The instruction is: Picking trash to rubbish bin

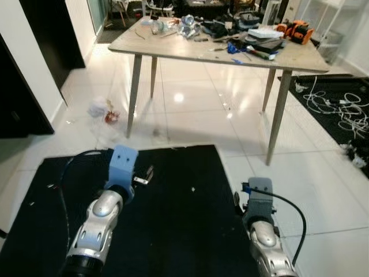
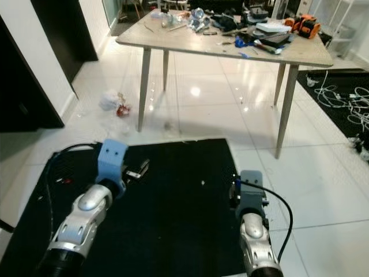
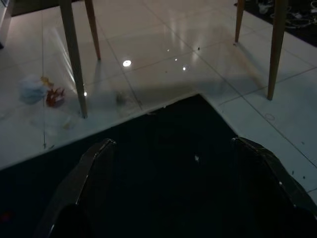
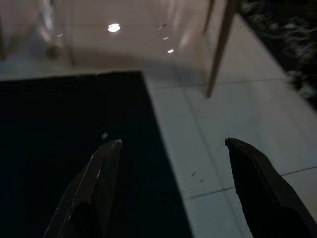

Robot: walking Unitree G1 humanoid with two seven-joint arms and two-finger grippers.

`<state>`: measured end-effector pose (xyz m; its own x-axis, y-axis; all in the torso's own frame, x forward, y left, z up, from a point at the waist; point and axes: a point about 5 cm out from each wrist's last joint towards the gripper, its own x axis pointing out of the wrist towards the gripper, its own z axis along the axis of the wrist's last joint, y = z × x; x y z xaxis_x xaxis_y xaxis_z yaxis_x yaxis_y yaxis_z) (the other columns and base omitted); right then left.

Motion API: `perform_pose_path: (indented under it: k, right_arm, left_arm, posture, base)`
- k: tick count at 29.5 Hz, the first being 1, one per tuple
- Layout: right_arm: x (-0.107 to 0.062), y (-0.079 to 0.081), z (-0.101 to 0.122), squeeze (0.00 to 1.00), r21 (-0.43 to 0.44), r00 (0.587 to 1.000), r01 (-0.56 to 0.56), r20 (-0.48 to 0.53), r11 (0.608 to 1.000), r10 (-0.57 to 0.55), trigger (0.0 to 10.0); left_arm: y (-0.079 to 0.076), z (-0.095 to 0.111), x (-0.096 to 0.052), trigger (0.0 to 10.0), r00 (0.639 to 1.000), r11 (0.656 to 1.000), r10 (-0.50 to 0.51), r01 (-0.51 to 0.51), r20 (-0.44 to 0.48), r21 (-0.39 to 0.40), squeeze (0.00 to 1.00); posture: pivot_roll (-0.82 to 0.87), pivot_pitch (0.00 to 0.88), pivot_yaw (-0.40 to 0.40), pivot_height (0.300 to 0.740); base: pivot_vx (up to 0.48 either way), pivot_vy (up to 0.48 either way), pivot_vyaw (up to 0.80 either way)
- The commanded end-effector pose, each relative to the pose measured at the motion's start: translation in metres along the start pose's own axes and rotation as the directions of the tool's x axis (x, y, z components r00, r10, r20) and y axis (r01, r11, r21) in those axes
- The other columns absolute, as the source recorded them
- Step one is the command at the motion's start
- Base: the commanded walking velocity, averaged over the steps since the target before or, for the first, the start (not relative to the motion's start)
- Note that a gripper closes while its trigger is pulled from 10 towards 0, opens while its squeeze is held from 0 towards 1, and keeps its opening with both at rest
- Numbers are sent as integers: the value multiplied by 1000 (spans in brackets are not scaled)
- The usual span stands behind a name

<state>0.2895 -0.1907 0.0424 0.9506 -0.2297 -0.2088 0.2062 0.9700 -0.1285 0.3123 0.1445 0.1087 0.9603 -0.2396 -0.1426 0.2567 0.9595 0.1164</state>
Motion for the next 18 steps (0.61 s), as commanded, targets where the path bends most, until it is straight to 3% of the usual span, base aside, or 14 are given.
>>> perform_pose_path:
  k: [1, 18]
  right_arm:
    - [-3, 3, -6, 0, 3, 1000, -6, -23, 1000, 6, 10000]
    - [-3, -7, 6, 0, 31, 998, 38, 52, 999, -39, 10000]
  left_arm:
    - [2, -3, -2, 10000, 1000, 1000, 3, -3, -13, -1, 0]
    - [-1, 0, -2, 10000, 1000, 1000, -1, 1, -2, -16, 0]
  posture:
    - [26, 101, 12, 740]
    - [20, 107, 7, 740]
  base:
    - [322, 0, 0]
    - [324, 0, 0]
